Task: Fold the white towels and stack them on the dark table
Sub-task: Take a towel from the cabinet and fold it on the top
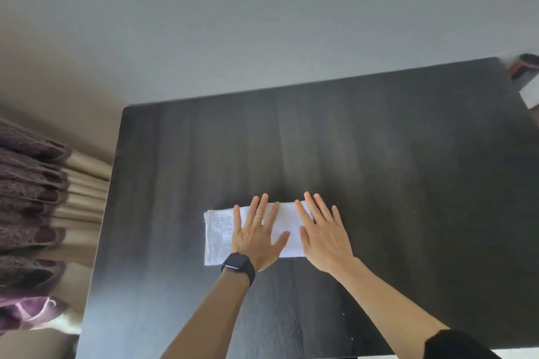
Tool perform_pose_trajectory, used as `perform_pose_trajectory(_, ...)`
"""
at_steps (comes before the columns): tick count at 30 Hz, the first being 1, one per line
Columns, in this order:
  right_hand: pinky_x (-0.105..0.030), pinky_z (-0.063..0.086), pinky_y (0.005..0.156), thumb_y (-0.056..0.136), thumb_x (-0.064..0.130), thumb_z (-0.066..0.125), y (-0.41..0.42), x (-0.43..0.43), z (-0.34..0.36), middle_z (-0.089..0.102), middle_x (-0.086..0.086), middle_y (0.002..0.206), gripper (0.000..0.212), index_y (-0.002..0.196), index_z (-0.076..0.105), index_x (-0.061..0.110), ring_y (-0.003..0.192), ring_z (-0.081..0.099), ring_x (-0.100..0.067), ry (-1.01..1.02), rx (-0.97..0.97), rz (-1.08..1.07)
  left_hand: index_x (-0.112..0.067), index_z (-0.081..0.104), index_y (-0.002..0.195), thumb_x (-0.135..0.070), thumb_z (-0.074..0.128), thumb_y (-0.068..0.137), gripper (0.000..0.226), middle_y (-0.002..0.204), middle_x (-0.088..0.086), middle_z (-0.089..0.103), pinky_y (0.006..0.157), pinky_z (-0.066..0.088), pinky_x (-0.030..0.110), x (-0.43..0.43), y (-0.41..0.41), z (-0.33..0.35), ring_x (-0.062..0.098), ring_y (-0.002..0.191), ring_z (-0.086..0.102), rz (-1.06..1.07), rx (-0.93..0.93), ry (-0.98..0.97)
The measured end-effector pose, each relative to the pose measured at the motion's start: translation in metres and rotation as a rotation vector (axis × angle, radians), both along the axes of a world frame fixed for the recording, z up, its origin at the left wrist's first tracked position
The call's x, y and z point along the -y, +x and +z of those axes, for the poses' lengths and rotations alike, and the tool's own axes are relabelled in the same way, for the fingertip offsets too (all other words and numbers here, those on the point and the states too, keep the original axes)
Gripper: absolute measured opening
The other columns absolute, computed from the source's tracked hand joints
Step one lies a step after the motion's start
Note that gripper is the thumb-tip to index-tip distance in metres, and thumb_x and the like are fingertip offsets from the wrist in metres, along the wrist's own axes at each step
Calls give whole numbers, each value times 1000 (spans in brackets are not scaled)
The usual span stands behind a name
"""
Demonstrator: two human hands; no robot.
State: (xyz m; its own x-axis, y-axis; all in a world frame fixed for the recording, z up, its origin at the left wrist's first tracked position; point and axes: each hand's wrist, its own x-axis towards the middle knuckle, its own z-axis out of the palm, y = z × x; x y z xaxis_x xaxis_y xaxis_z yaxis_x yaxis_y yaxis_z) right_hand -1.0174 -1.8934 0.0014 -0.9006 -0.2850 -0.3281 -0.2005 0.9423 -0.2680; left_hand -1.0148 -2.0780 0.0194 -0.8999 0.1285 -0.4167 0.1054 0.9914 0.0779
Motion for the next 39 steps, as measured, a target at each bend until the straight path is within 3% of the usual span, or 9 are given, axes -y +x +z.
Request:
perform_pose_trajectory(3,-45,27,115,100,41,36,14,-18,27,34,-1,159,50,147,45,28,146,34,-26,-47,11,-75,-35,4,157,-50,34,100,66,166,1,7,119,-9,55,-6,3,25,20,153,-2,64,38,38)
perform_pose_trajectory(6,-37,32,115,95,53,13,37,-48,82,46,6,151,65,138,57,30,142,40,-18,-153,-63,-222,-34,13,156,-39,38,101,61,162,-3,22,122,-2,51,-23,5,73,16,152,8,96,8,157)
perform_pose_trajectory(8,-32,35,113,94,53,17,54,-74,116,53,10,145,62,133,61,32,139,42,-13,-183,-167,-339,-36,16,155,-38,38,101,58,161,-6,25,122,2,48,-43,1,100,15,151,13,52,-35,234)
perform_pose_trajectory(11,-28,34,110,98,43,35,77,-116,160,57,13,139,43,130,62,33,136,42,-9,-166,-311,-515,-38,16,155,-37,36,101,58,161,-8,24,123,2,45,-85,-13,137,13,150,13,-122,-92,304)
perform_pose_trajectory(15,-23,22,111,101,42,42,122,-174,223,52,17,142,36,133,58,36,140,36,-7,-71,-393,-763,-37,25,154,-36,37,102,53,161,-8,26,123,6,42,-160,-21,194,13,150,16,-411,-188,384)
perform_pose_trajectory(19,-32,31,115,102,42,42,190,-224,287,55,13,140,36,130,61,34,138,40,-13,15,-521,-977,-37,27,153,-38,35,103,50,160,-8,28,123,6,44,-255,2,256,16,150,18,-719,-247,469)
perform_pose_trajectory(24,-44,46,103,95,48,37,296,-282,350,66,7,125,43,117,70,30,127,51,-24,121,-780,-1209,-30,41,148,-32,44,99,48,155,1,39,117,25,46,-379,73,333,21,143,34,-1073,-405,622)
perform_pose_trajectory(29,-43,47,97,95,41,44,412,-327,404,67,10,121,33,116,68,32,126,48,-23,270,-904,-1431,-33,41,148,-33,46,98,50,156,-1,38,119,21,47,-472,176,396,18,144,31,-1324,-474,775)
perform_pose_trajectory(39,-50,46,96,96,32,55,646,-401,445,67,8,120,26,119,67,30,127,46,-24,470,-1049,-1688,-37,43,145,-36,47,97,48,155,-4,38,117,26,44,-612,380,435,17,143,32,-1506,-363,977)
